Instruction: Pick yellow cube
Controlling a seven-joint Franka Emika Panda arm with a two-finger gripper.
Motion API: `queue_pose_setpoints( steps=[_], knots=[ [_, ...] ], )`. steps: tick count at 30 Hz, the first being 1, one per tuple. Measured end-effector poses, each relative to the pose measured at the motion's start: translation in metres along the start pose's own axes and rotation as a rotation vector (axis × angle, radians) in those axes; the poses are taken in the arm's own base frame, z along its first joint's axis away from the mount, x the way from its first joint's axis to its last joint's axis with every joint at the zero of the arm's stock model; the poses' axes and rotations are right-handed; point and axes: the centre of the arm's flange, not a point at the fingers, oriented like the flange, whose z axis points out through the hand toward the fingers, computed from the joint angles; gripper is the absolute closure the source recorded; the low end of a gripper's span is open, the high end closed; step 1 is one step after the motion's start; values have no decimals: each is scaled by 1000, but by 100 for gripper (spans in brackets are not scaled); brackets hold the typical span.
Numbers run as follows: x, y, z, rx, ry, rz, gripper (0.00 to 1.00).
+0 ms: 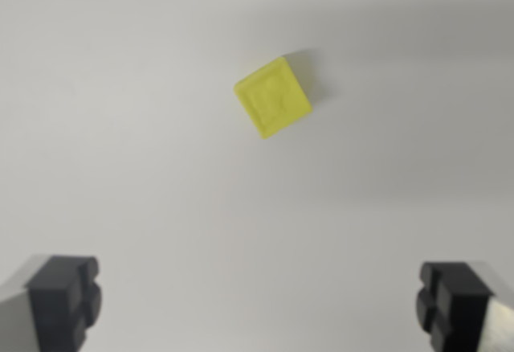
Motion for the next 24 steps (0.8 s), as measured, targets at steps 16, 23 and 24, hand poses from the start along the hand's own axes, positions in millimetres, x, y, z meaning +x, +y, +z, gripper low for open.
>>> queue_pose_setpoints(
  steps=[16, 23, 24],
  knots=[
    [2, -1, 23, 0, -2, -63, 0],
    [3, -1, 41, 0, -4, -102, 0],
    [3, -1, 43, 0, -4, -108, 0]
  ],
)
